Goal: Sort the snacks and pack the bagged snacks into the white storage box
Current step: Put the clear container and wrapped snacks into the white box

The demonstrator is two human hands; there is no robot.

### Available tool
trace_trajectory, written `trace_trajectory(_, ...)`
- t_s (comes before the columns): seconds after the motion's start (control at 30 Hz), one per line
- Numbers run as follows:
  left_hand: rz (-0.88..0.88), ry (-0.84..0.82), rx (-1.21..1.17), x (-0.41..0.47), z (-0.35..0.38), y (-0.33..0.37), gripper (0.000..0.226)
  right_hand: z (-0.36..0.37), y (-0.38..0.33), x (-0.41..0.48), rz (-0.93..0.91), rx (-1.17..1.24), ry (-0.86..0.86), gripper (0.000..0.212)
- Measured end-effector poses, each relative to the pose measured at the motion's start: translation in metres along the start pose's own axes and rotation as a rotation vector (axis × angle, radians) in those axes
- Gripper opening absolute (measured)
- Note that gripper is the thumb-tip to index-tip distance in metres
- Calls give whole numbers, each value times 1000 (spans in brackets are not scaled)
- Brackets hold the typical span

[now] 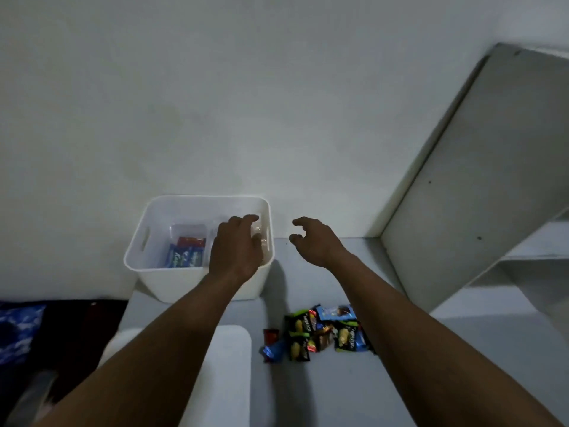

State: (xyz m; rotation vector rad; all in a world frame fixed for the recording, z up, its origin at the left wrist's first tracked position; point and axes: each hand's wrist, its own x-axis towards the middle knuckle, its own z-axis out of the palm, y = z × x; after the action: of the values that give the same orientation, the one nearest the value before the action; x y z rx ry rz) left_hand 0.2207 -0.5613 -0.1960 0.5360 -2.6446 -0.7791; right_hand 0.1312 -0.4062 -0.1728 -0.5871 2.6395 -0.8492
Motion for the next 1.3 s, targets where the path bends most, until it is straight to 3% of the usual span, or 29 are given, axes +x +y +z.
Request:
trace_trajectory(0.1, 73, 114, -11, -46, 35, 25, 27, -5, 61, -20, 41, -3, -54, 54)
trace_trajectory(0.2, 60, 74, -24, -85, 81, 31, 22, 6, 126, -34, 94, 0, -103, 62)
trace_trajectory(0.27, 49, -23, 20, -107, 114, 25, 31, 20, 167, -43, 153, -22, -139, 70)
trace_trajectory(0.4, 17, -151, 120, -130, 178, 4, 70, 47, 232, -53, 244, -192, -227, 84)
trace_trajectory(0.5, -85, -317, 340, -133, 217, 0, 81, 69, 268, -50, 154, -271, -274, 87)
trace_trajectory(0.6, -52, -305, 469, -136, 243, -5, 78, 92, 293, -48, 6, -325, -202, 78)
trace_trajectory(0.7, 23, -234, 515, -136, 256, -15, 70, 107, 303, -48, -147, -402, 89, 59)
trace_trajectory(0.77, 69, -224, 461, -136, 259, -17, 65, 111, 304, -48, -214, -375, 172, 52)
trace_trajectory(1.03, 15, -225, 185, -124, 243, -5, 33, 93, 302, -43, -247, -336, 205, 36)
trace_trajectory(1.3, 52, -70, 16, -102, 175, 32, 36, 39, 248, -36, -202, -278, 206, 29)
